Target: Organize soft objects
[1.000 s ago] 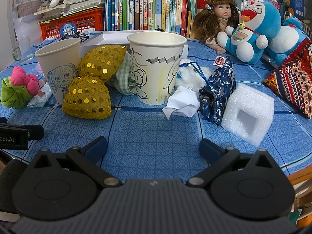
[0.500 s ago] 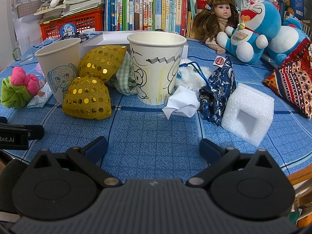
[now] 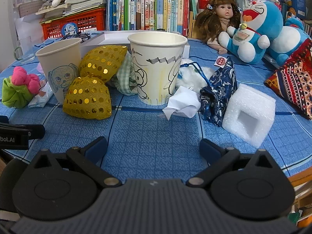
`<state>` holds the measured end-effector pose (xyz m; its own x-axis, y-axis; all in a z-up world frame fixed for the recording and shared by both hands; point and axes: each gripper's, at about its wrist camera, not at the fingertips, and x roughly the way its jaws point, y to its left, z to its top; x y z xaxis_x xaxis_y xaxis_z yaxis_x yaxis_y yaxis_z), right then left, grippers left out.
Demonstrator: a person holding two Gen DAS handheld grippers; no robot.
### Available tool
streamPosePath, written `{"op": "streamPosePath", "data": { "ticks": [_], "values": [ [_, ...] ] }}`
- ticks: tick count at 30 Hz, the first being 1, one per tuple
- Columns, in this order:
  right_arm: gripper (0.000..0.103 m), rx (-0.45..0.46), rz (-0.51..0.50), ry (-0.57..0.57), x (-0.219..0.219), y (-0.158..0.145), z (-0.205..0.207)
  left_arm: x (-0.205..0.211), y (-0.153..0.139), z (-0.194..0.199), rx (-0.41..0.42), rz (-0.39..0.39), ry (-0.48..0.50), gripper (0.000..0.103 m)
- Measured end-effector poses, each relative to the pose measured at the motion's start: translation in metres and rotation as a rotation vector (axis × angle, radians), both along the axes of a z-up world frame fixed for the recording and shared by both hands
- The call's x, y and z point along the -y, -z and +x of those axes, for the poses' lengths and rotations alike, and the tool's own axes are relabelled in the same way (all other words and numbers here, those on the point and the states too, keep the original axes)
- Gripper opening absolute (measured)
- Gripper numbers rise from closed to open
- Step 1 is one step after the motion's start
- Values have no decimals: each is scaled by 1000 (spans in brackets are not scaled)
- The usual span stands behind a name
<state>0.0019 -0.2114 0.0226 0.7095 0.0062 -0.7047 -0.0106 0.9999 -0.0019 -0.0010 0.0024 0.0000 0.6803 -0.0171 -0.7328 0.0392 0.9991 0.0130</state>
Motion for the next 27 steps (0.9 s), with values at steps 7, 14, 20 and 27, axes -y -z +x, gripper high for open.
{"op": "streamPosePath", "data": {
  "ticks": [7,14,20,27],
  "values": [
    [103,4,0,1,-1,1,-1,-1,0,0,2,-1,1,103],
    [103,21,2,-6,-1,2,-4,-1,-1,0,13,-1,3,103],
    [103,29,27,-37,0,0,-3,-3,2,-3,32,-6,13,103],
    [101,95,89,-173,-18,-11,-9,-18,-11,-7,55,-83,31,84]
  ]
}}
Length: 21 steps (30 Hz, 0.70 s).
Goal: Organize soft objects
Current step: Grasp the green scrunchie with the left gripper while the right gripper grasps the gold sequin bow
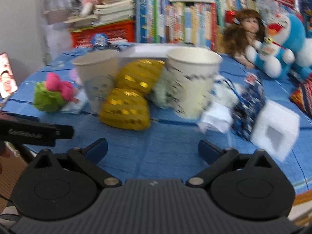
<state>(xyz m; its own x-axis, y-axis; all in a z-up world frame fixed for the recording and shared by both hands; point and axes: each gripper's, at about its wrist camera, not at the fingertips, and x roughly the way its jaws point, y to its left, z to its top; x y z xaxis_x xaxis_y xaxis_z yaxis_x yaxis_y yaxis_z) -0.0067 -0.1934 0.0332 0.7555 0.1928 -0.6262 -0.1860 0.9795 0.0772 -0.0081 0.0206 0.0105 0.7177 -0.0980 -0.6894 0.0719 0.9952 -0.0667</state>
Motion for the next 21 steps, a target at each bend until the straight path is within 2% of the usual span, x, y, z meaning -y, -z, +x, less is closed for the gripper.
{"op": "streamPosePath", "data": {
  "ticks": [2,5,8,12,14,16,21],
  "values": [
    [99,25,1,-26,-7,-3,1,-3,-7,-4,36,-15,2,75],
    [96,50,-4,-50,-16,-7,5,-6,-21,-11,111,-14,6,70],
    [93,78,-5,-56,-22,-10,10,-7,-31,-11,165,9,-8,70],
    [90,107,-13,-68,-30,-13,18,-15,-34,-5,185,26,-60,65],
    [88,117,-23,-71,-34,-13,22,-20,-31,-1,191,32,-82,54],
    [86,126,-32,-80,-38,-13,24,-22,-30,2,198,42,-98,49],
    [83,131,-51,-80,-46,-9,29,-24,-23,6,214,51,-92,53]
  ]
}}
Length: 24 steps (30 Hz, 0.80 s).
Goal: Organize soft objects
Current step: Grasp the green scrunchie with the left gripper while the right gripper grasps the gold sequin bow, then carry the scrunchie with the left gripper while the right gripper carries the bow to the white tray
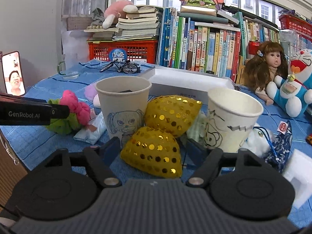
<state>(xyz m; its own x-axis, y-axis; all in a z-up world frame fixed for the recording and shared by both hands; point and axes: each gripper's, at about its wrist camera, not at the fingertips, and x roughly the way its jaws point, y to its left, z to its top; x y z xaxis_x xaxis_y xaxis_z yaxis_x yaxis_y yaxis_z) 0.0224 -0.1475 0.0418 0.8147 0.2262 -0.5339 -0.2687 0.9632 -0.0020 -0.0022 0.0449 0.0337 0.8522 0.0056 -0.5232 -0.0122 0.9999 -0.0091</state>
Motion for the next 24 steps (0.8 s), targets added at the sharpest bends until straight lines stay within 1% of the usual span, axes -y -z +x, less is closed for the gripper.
{"op": "streamPosePath", "data": {
  "ticks": [1,2,3,6,9,11,12,13,14,15,16,20,24],
  "values": [
    [83,-2,-4,2,-1,1,1,1,1,1,1,2,0,55],
    [83,-4,-9,2,-3,2,2,1,3,2,2,4,-4,61],
    [83,-5,-13,2,-4,3,3,1,4,5,-3,6,-11,63],
    [83,-6,-24,2,-8,5,6,-1,11,13,-29,-11,-11,64],
    [82,-12,-30,4,-10,9,9,-6,18,22,-62,-47,-7,60],
    [80,-20,-33,9,-10,11,12,-9,21,27,-70,-64,-4,50],
    [79,-23,-32,9,-10,13,13,-9,22,28,-67,-63,-2,47],
    [78,-27,-29,8,-10,14,14,-10,23,28,-63,-57,3,41],
    [74,-29,-28,7,-10,14,14,-10,23,27,-60,-57,6,34],
    [71,-32,-28,9,-10,15,15,-11,22,27,-58,-66,4,30],
    [64,-34,-27,12,-10,15,15,-12,21,26,-57,-75,2,28],
    [54,-37,-22,14,-9,12,12,-13,15,23,-48,-82,7,25],
    [51,-27,-10,15,-5,3,8,-13,4,17,-20,-84,21,23]
  ]
}}
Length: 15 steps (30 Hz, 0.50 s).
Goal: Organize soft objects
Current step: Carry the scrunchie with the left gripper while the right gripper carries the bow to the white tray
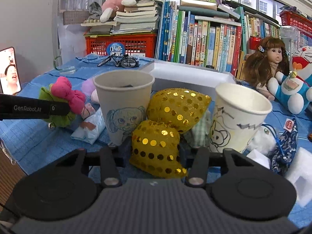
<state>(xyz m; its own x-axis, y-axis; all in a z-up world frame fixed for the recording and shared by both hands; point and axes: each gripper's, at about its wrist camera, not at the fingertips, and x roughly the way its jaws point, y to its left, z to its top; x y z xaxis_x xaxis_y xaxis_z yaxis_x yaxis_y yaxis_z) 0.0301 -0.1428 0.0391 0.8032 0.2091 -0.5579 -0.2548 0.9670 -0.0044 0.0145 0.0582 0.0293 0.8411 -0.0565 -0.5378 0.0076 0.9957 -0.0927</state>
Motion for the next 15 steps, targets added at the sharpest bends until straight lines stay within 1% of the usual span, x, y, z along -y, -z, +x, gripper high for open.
{"op": "streamPosePath", "data": {
  "ticks": [9,12,15],
  "values": [
    [50,54,-11,-12,5,-28,-11,3,-39,-3,90,10,32,23],
    [50,70,12,-17,10,-42,-15,4,-54,1,122,19,42,23],
    [50,115,19,-21,15,-56,-19,4,-69,11,122,-3,65,23]
  ]
}}
